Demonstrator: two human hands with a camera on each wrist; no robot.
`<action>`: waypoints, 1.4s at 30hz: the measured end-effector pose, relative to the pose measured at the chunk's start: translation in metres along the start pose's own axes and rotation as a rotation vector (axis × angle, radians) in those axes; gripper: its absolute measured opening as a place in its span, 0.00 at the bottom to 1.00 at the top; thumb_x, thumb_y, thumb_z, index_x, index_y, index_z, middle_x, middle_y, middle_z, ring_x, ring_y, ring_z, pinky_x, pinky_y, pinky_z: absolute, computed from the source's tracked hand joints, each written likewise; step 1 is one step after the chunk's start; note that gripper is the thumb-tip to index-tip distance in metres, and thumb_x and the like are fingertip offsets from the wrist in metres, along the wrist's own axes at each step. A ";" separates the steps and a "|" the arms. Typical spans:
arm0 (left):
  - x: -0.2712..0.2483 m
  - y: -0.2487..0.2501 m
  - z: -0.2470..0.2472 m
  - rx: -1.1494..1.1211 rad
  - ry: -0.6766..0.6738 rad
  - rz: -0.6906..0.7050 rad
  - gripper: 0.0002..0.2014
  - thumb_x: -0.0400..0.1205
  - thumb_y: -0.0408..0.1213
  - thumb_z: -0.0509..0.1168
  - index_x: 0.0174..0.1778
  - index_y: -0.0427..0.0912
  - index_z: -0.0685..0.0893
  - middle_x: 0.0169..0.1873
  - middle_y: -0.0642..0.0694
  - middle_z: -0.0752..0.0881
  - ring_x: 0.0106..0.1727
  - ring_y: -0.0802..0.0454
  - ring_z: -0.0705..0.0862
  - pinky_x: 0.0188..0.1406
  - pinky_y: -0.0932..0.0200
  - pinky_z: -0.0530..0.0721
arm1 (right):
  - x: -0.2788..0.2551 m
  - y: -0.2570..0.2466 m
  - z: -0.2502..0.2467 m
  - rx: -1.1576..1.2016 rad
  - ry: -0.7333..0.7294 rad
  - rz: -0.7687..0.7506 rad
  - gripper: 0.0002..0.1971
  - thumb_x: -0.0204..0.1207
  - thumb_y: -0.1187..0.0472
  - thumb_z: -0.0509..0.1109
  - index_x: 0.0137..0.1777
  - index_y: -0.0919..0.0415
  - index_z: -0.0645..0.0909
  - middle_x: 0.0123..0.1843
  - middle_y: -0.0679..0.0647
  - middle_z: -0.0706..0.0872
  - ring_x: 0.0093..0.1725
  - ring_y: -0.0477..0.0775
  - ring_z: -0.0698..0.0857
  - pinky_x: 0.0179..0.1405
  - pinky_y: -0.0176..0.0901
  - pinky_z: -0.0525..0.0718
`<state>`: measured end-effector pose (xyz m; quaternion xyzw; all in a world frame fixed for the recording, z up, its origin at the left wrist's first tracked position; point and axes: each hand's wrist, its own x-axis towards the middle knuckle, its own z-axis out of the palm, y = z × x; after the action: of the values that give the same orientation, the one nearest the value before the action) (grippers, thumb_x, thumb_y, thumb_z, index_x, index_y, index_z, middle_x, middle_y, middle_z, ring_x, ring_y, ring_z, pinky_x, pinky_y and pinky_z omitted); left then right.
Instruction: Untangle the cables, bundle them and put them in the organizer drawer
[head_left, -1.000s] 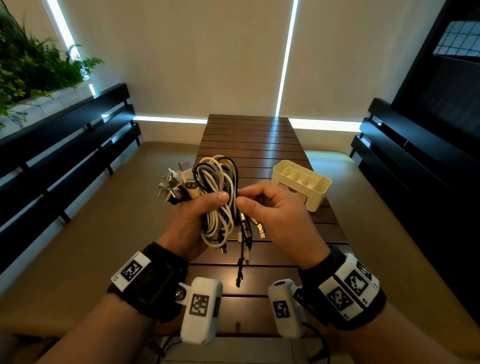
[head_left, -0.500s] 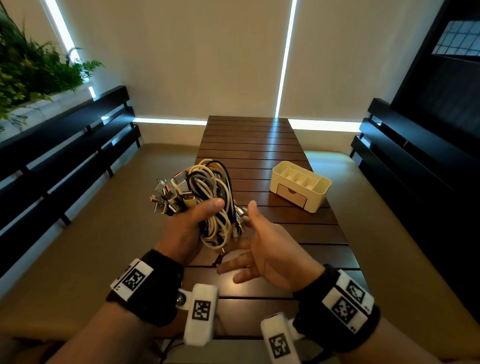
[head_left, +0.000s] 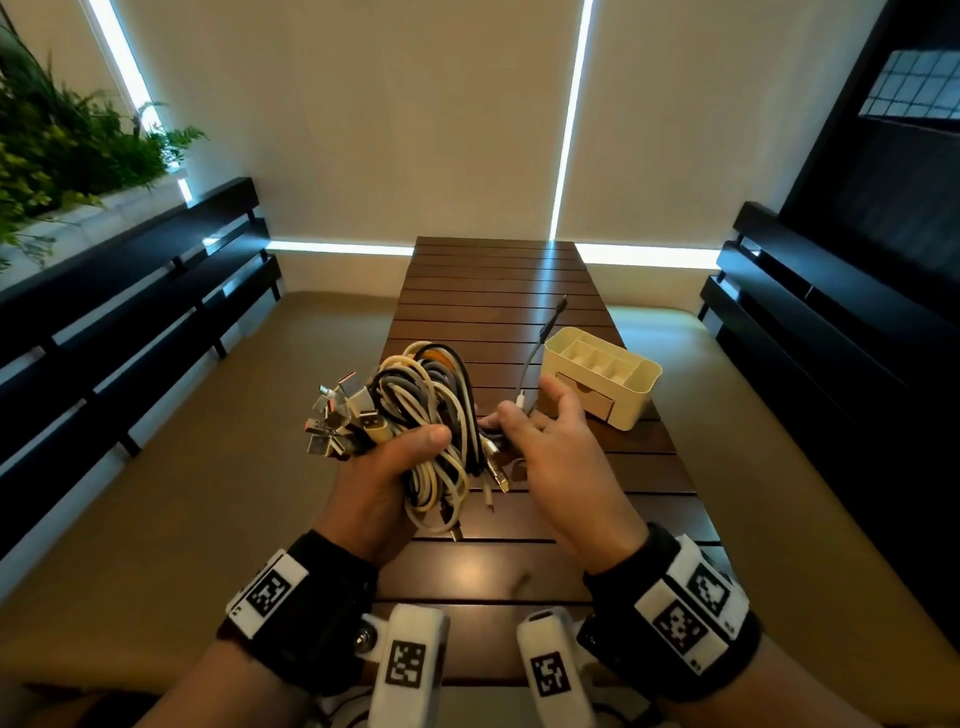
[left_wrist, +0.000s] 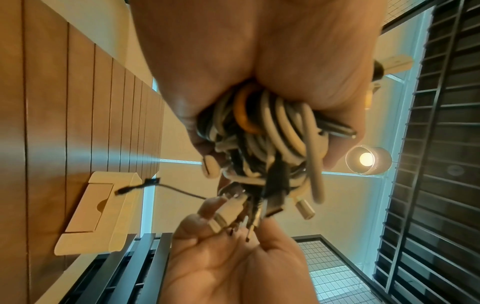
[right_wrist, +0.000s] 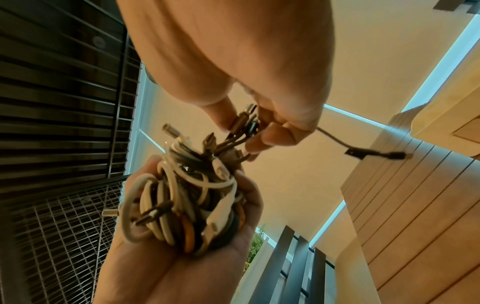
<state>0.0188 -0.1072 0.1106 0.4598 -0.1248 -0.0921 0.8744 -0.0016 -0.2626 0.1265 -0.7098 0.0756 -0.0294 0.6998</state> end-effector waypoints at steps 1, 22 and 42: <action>0.000 0.001 -0.001 -0.008 -0.005 -0.008 0.51 0.55 0.47 0.87 0.69 0.22 0.76 0.53 0.31 0.89 0.53 0.38 0.90 0.47 0.49 0.89 | 0.000 -0.001 0.000 -0.028 -0.001 -0.013 0.33 0.86 0.53 0.65 0.87 0.48 0.54 0.72 0.59 0.83 0.67 0.52 0.85 0.70 0.52 0.82; -0.010 0.002 -0.006 -0.120 -0.035 -0.119 0.47 0.61 0.44 0.84 0.73 0.26 0.76 0.57 0.28 0.85 0.54 0.36 0.88 0.51 0.44 0.88 | -0.030 -0.016 0.006 -0.241 -0.084 -0.304 0.14 0.87 0.58 0.63 0.69 0.52 0.84 0.54 0.44 0.90 0.53 0.34 0.87 0.47 0.24 0.82; -0.023 -0.001 -0.008 -0.156 -0.119 -0.279 0.35 0.58 0.44 0.85 0.58 0.30 0.88 0.45 0.35 0.91 0.42 0.44 0.91 0.40 0.52 0.90 | -0.018 -0.012 -0.008 0.044 -0.023 -0.172 0.23 0.80 0.75 0.68 0.72 0.56 0.78 0.59 0.51 0.91 0.57 0.52 0.91 0.56 0.46 0.89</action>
<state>-0.0004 -0.0957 0.1023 0.3970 -0.1038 -0.2491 0.8772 -0.0198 -0.2681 0.1403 -0.6983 0.0057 -0.0830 0.7110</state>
